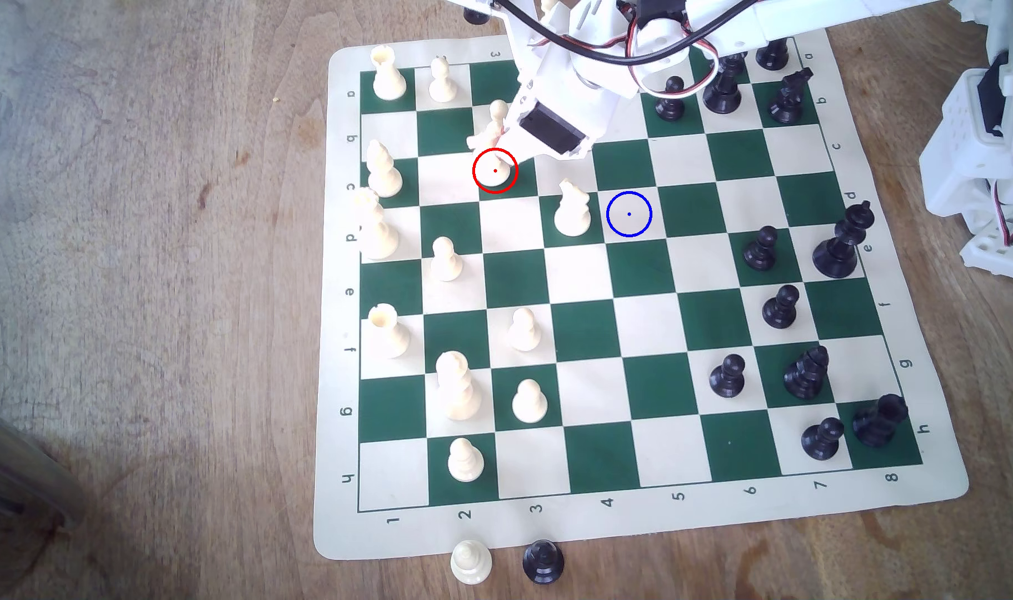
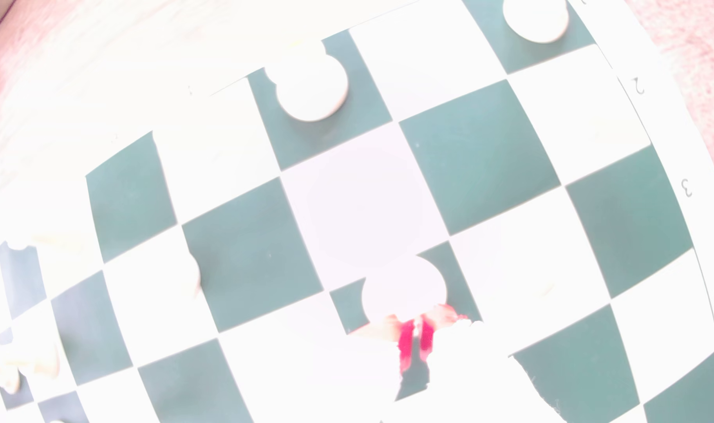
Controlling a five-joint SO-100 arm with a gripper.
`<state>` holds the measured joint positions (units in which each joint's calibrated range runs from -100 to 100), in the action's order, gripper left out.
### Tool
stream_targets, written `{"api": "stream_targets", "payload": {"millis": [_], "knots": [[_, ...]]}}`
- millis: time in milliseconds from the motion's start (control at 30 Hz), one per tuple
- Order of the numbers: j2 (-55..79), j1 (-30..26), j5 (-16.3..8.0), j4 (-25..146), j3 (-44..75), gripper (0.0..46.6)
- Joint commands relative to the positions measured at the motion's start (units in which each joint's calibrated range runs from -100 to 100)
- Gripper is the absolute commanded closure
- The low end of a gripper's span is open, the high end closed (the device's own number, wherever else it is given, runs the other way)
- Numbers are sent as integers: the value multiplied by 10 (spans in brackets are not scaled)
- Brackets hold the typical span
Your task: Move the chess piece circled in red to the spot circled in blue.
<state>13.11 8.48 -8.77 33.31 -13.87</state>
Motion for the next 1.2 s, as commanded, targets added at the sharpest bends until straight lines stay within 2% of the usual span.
{"api": "stream_targets", "payload": {"millis": [0,133,167,267,333,533,733,867,1033,1167], "knots": [[-18,-2,2,1,43,464],[-19,-2,2,1,43,464],[-20,-2,-2,0,43,399],[-20,2,-8,-3,43,308],[-20,3,-8,-5,43,288],[-22,6,-16,-37,43,266],[-22,9,-17,-54,48,264],[-22,9,-12,-46,44,302],[-22,8,-6,-32,43,329],[-22,8,0,-23,43,383]]}}
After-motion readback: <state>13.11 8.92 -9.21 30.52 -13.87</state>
